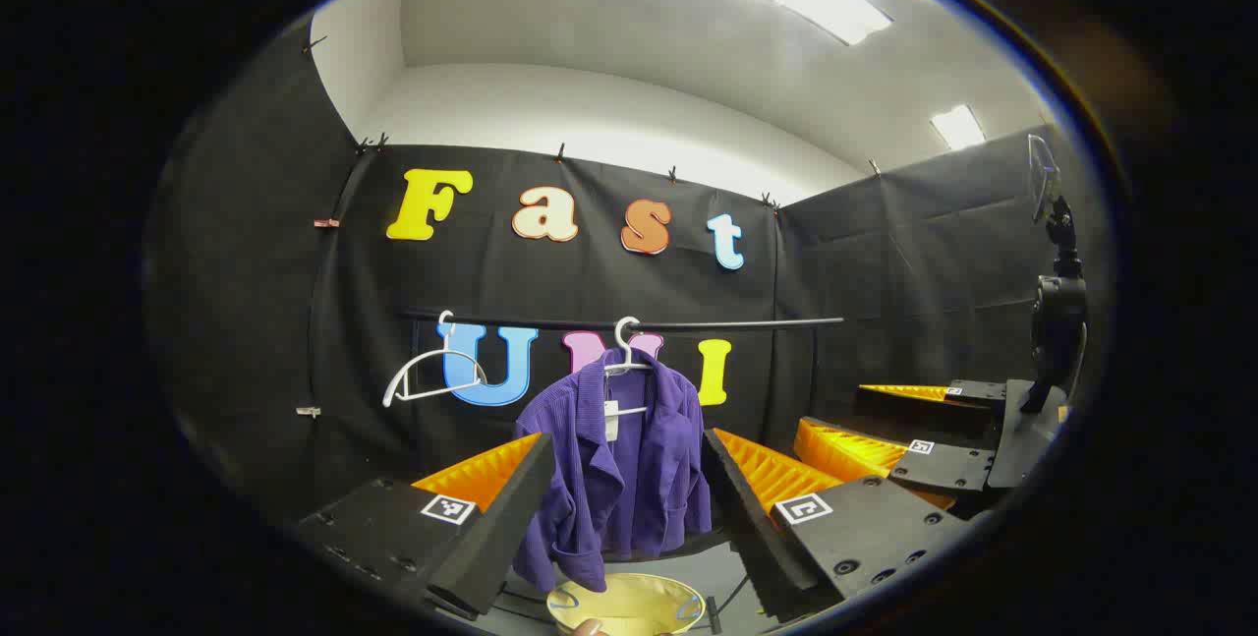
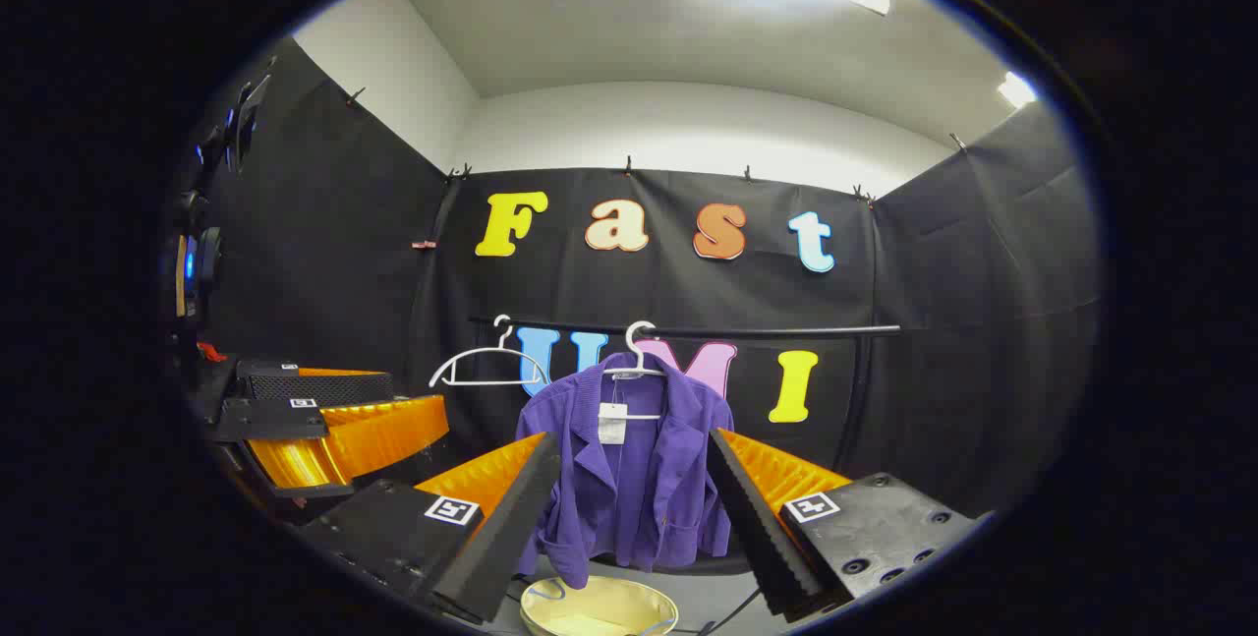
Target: Grasp the clothes on the hanger with both hands and then place them into the laundry hamper below.
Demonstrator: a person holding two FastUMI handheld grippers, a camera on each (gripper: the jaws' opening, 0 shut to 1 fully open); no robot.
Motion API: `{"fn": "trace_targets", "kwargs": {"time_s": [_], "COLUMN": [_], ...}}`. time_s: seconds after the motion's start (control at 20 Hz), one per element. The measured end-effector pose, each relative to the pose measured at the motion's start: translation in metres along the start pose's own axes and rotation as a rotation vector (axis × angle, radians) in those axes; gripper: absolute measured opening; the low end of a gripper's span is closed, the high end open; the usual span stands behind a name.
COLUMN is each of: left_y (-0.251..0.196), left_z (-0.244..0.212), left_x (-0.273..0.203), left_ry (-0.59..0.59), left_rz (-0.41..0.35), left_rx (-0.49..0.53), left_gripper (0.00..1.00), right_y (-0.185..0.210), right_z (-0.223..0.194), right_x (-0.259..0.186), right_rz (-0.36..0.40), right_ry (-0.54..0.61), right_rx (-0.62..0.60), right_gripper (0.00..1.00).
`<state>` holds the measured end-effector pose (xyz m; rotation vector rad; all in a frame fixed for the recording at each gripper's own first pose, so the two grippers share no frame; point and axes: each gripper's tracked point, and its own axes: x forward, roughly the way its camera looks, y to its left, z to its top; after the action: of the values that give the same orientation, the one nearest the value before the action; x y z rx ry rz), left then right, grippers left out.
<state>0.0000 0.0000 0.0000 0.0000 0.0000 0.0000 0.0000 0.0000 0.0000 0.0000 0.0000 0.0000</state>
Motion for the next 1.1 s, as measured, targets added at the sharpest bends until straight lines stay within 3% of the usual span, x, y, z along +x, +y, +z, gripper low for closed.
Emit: {"fn": "trace_targets", "kwargs": {"time_s": [1.1], "left_y": [-0.013], "left_z": [-0.005], "left_x": [-0.012], "left_ry": [0.020], "left_rz": [-0.063], "left_rx": [-0.041], "left_gripper": [0.95], "right_y": [-0.005], "right_z": [-0.001], "right_x": [-0.015], "right_rz": [-0.033], "right_ry": [0.021], "right_rx": [0.009], "right_gripper": [0.97]}}
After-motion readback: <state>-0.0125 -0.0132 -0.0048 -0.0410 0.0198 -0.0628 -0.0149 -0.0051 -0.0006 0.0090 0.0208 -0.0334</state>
